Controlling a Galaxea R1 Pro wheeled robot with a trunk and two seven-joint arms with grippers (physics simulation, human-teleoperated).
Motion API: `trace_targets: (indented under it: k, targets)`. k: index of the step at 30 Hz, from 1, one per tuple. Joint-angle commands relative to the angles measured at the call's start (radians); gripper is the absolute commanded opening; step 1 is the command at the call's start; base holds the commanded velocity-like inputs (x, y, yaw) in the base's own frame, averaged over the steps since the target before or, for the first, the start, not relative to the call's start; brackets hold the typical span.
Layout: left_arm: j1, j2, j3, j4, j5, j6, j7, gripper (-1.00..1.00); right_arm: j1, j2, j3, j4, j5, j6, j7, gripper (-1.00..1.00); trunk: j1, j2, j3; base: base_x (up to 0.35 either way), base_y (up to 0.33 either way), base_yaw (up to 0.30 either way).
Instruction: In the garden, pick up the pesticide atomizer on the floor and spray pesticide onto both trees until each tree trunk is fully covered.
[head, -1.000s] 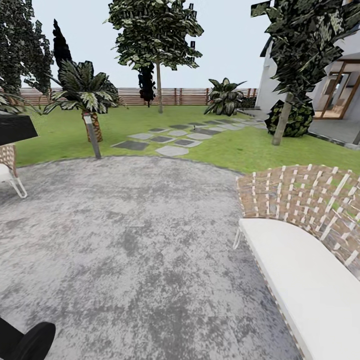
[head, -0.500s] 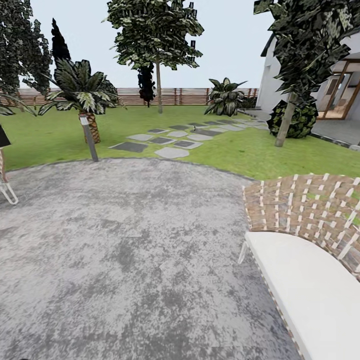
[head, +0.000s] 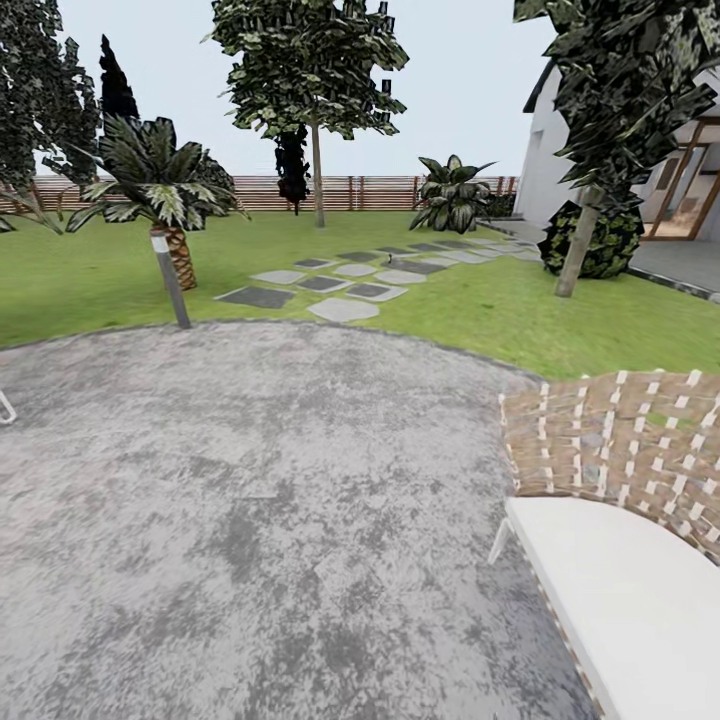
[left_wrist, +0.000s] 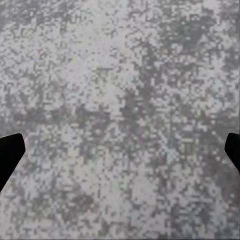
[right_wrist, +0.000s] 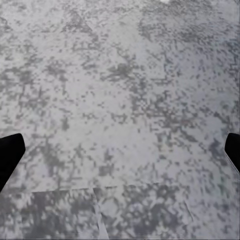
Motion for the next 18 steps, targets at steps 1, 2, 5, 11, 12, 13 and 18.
trace_targets:
  k: [1,2,5,11,12,13,18]
  targets:
    - [0.000,0.000,0.000,0.000,0.000,0.000,0.000,1.00,0.000,0.000,0.000,0.000,0.000,0.000,0.000,1.00,0.000,0.000,0.000,0.340,0.000,0.000]
    - [0.000,0.000,0.000,0.000,0.000,0.000,0.000,1.00,0.000,0.000,0.000,0.000,0.000,0.000,0.000,1.00,0.000,0.000,0.000,0.340,0.000,0.000]
    - [0.000,0.000,0.000,0.000,0.000,0.000,0.000,1.00,0.000,0.000,0.001,0.000,0.000,0.000,0.000,1.00,0.000,0.000,0.000,0.340,0.000,0.000]
    - [0.000,0.000,0.000,0.000,0.000,0.000,0.000,1.00,0.000,0.000,0.001,0.000,0.000,0.000,0.000,1.00,0.000,0.000,0.000,0.340,0.000,0.048]
    - [0.000,0.000,0.000,0.000,0.000,0.000,0.000,1.00,0.000,0.000,0.001,0.000,0.000,0.000,0.000,1.00,0.000,0.000,0.000,0.340,0.000,0.188]
    - [0.000,0.000,0.000,0.000,0.000,0.000,0.000,1.00,0.000,0.000,0.001,0.000,0.000,0.000,0.000,1.00,0.000,0.000,-0.001,0.340,0.000,0.203]
    - [0.000,0.000,0.000,0.000,0.000,0.000,0.000,1.00,0.000,0.000,0.001,0.000,0.000,0.000,0.000,1.00,0.000,0.000,-0.002,0.340,0.000,0.245]
